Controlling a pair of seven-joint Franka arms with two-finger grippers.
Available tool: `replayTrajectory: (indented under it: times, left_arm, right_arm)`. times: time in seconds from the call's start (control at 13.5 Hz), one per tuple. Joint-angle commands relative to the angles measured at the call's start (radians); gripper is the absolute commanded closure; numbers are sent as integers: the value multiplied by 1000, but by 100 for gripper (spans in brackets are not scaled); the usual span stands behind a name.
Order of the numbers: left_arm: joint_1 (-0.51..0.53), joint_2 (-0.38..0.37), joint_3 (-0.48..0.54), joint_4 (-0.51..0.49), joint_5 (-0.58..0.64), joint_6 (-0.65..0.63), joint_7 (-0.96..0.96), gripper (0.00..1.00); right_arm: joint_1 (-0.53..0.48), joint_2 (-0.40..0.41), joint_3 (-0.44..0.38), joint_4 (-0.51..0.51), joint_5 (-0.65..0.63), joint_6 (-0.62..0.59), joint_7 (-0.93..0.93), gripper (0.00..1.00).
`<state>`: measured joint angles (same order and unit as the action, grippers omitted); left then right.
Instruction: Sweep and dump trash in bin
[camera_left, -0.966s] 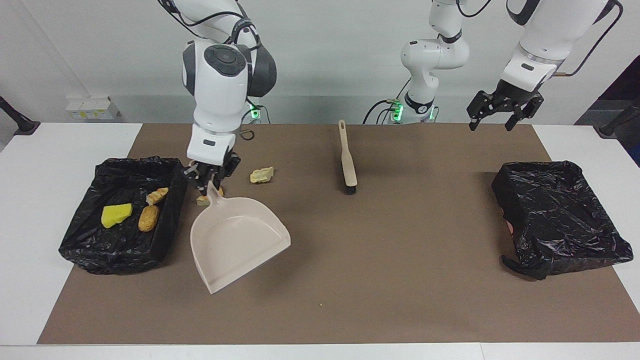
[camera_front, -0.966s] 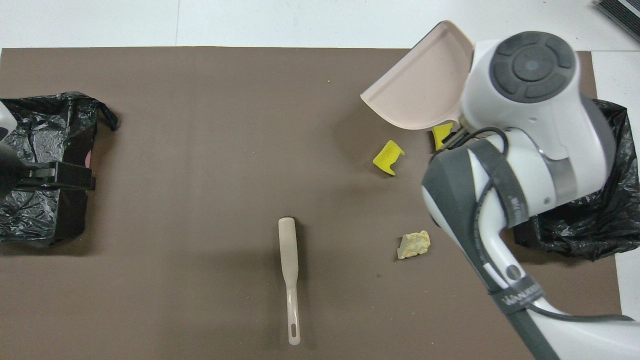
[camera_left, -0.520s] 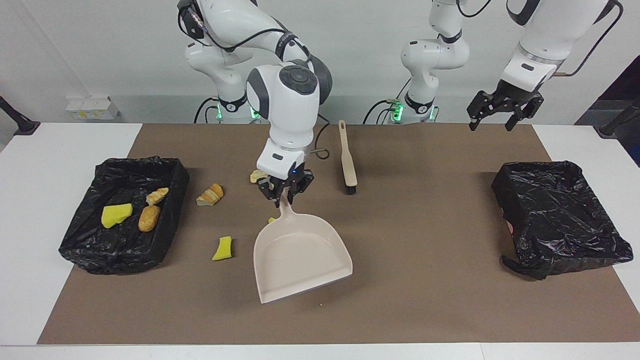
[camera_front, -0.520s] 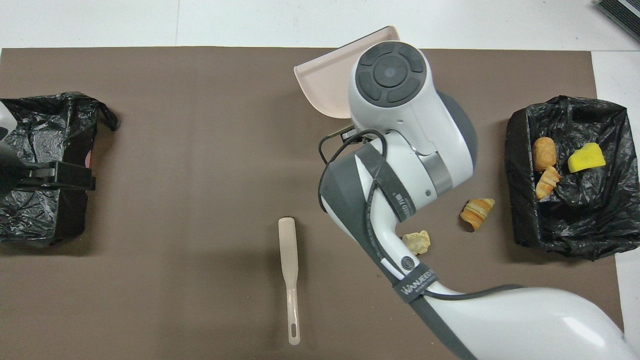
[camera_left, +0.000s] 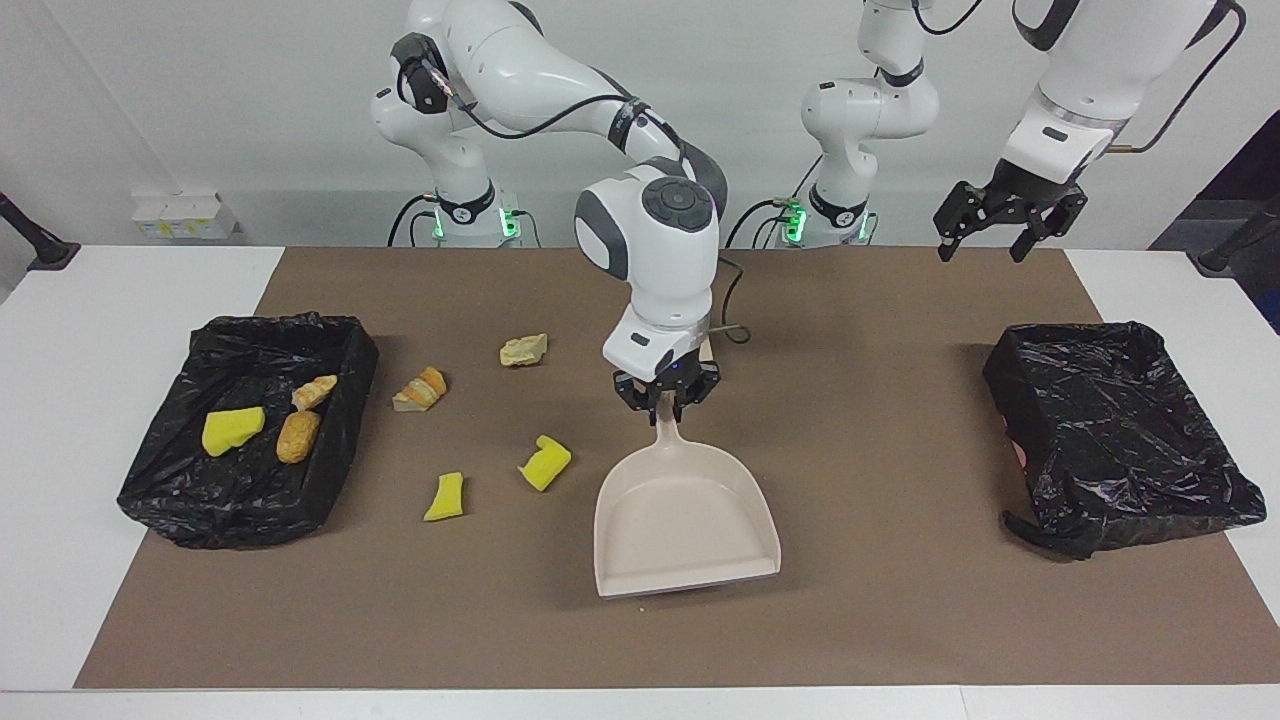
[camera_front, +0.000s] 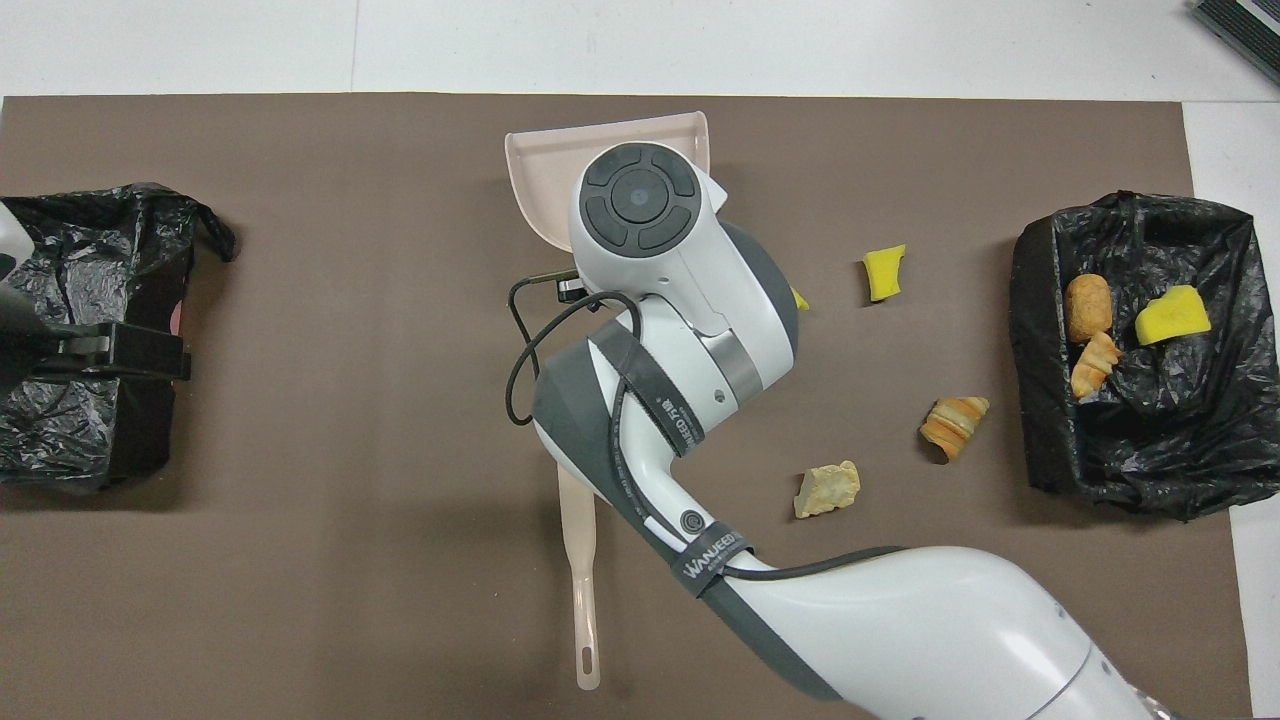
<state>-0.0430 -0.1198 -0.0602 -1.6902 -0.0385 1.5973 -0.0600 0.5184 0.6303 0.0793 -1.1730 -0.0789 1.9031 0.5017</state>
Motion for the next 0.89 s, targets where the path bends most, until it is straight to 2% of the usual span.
replayTrajectory:
  times: [0.0, 0.22, 0.45, 0.82]
  left_arm:
    - [14, -3, -6, 4, -7, -7, 3, 0]
    - [14, -3, -4, 4, -7, -5, 3, 0]
    - [15, -3, -6, 4, -7, -5, 3, 0]
    - [15, -3, -4, 4, -7, -5, 3, 0]
  right_arm:
    - [-3, 22, -3, 42, 53, 8, 36, 100]
    - [15, 49, 17, 44, 77, 16, 113, 100]
    - [17, 84, 42, 44, 80, 86, 146, 100]
    - [18, 85, 50, 32, 80, 76, 147, 100]
